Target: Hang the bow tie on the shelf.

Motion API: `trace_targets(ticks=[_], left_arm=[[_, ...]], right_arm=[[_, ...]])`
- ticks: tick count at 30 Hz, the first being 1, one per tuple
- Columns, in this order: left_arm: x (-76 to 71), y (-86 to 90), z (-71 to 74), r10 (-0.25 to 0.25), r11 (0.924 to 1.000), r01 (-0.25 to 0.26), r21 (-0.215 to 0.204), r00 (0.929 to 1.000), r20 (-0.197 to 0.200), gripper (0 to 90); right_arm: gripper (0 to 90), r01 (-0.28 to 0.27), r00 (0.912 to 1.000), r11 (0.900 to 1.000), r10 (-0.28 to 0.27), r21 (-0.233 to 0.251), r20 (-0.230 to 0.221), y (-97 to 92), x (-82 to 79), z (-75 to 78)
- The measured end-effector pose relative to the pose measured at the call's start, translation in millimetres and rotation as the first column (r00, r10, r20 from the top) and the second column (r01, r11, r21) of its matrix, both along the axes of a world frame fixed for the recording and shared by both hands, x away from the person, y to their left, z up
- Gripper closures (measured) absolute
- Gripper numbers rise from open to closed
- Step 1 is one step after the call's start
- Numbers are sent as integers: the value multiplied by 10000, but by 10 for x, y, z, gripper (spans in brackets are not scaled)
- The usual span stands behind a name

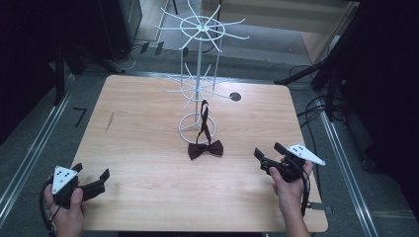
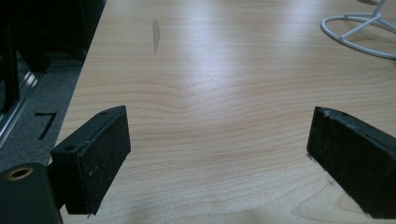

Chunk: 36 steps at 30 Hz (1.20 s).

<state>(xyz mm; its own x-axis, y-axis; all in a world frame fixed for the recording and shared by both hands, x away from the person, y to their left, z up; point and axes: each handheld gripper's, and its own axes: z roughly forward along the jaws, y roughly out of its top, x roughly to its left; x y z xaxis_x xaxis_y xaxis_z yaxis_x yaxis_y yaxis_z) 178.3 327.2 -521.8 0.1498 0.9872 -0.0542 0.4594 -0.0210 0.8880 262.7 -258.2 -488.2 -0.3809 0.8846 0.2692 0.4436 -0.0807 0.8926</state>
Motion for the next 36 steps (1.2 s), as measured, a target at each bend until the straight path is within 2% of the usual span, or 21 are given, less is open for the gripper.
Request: trace_targets(ticks=[9, 18, 22, 36], left_arm=[[1, -3, 0, -2, 10000, 2, 28, 10000, -3, 65], [0, -6, 1, 1, 10000, -1, 80, 10000, -16, 65], [-1, -7, 1, 27, 10000, -27, 96, 10000, -3, 65], [-1, -10, 0, 35, 9999, -35, 106, 10000, -1, 65]], right_arm=[[140, 423, 9988, 9988, -428, -258, -218, -257, -101, -149], [140, 840, 9952, 9961, -851, -256, -481, -507, -207, -261], [140, 1047, 9926, 9942, -1060, -246, -593, -609, -251, -314], [140, 1724, 9803, 9822, -1784, -739, -846, -976, -399, -469]])
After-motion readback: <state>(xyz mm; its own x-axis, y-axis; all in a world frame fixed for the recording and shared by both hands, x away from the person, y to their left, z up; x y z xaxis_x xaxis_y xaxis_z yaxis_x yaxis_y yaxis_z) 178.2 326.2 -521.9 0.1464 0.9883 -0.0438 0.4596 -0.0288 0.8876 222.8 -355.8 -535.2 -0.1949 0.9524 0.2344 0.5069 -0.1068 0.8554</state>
